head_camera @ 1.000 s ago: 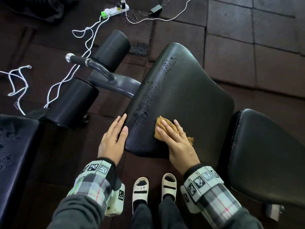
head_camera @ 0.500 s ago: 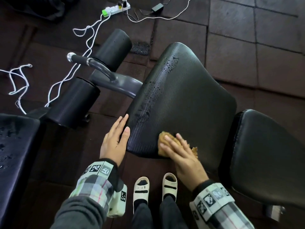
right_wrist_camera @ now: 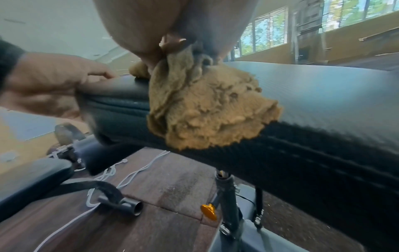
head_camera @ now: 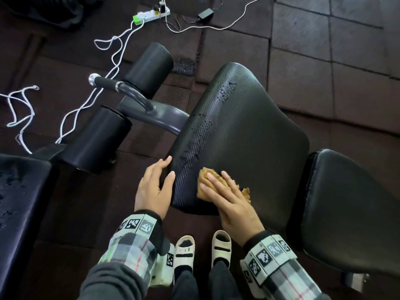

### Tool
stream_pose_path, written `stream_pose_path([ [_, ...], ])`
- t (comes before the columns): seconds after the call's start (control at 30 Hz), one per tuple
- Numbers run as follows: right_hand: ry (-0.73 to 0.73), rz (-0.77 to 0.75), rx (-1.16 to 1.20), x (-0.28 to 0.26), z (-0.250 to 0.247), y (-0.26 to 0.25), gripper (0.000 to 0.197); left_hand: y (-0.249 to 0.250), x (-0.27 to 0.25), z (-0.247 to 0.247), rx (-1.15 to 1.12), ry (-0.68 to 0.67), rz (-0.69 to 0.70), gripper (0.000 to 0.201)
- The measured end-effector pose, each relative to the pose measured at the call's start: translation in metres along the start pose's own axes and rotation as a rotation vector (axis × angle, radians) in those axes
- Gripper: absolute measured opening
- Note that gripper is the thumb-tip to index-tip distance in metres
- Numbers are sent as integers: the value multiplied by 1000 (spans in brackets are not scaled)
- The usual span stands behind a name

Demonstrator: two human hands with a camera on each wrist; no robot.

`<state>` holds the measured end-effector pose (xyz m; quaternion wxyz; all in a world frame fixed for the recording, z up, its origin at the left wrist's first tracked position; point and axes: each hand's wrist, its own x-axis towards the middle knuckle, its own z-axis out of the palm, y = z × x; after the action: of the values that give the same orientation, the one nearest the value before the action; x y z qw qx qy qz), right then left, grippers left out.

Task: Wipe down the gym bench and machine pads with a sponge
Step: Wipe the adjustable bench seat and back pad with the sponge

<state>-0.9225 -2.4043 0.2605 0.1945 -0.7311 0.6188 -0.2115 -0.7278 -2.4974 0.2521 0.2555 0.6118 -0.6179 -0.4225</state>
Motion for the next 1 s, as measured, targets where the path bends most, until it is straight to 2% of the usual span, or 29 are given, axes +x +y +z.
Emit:
stream_pose_path([
  [0.07,43,69,29,2,-2,12,61,4,4,2,22,12,-7,35],
  [0.2,127,195,-1,33,-9,31,55,9,10,10,123,-38,-23,60],
  [0.27,163,252,-19,55,-14,42,58,10,9,13,173,-21,-36,64],
  [0.43,206,176,-105,112,-32,78,53,14,8,13,219,-4,-58,63],
  [0.7,138,147,-103,168,-59,109,49,15,7,11,232,7,-74,59],
  [0.83,90,89,-92,166,-63,112,49,17,6,11,246,29,-90,57],
  [1.0,-28,142,-129,165,-59,119,47,20,6,12,245,61,-118,55],
])
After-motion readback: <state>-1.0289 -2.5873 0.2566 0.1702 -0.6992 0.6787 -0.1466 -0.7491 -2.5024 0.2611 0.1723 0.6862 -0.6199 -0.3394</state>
